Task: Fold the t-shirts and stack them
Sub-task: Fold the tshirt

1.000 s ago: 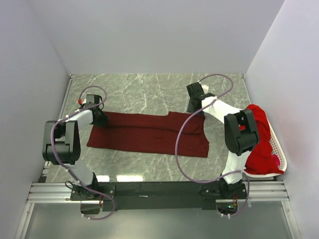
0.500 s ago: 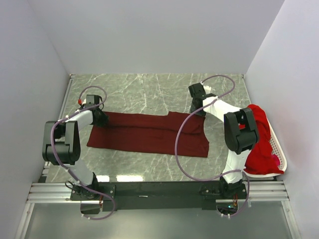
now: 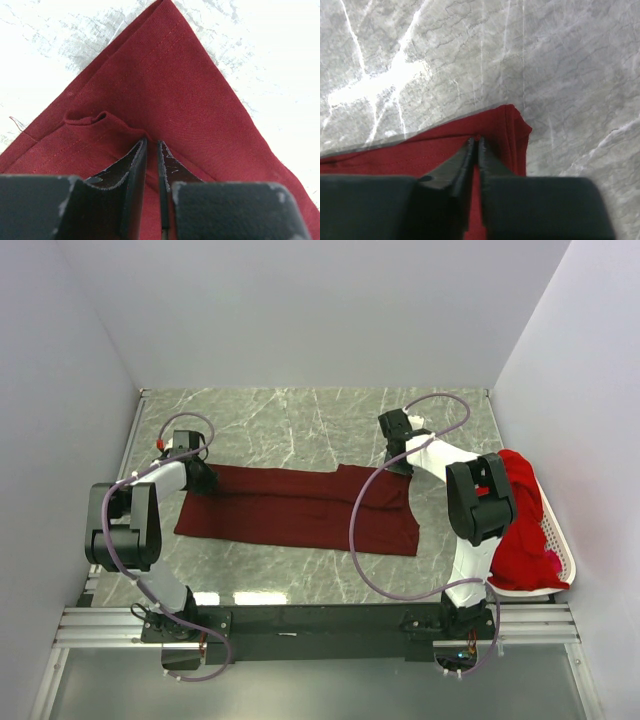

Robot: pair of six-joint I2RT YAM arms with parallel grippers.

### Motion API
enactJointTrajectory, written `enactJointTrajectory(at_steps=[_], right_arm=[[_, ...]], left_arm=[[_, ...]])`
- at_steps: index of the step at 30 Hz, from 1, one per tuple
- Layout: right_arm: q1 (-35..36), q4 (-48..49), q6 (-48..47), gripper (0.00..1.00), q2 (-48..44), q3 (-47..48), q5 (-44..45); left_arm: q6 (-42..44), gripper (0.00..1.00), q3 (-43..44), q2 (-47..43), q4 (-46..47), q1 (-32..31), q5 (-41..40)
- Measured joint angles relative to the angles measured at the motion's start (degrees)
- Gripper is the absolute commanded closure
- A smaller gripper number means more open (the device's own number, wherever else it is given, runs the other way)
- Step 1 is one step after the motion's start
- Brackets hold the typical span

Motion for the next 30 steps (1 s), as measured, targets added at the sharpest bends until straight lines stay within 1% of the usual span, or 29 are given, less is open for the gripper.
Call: enactJointTrajectory(at_steps=[2, 6, 10, 18, 30], right_arm=[[0.0, 0.02, 0.04, 1.0, -0.02, 0.0, 0.0], [0.0, 0.0, 0.11, 1.0, -0.28, 0.0, -0.13], [0.02, 0.02, 0.13, 1.0, -2.8, -0.57, -0.68], [2.16, 0.5, 0.74, 1.0, -14.64, -6.27, -2.25], [12.87, 0.92, 4.11, 1.0, -31.39, -22.64, -4.59]], left_arm=[[0.0, 0.8, -0.02, 0.0, 0.02, 0.0, 0.0], [0.0, 0.8, -0.04, -0.02, 0.09, 0.0, -0.02], [0.0, 0.8, -0.15, -0.11, 0.13, 0.0, -0.02], [-0.2, 0.8, -0.72, -0.61, 0.44, 0.0, 0.0], [-0.55, 0.8, -0.94, -0.61, 0.92, 0.0, 0.0]])
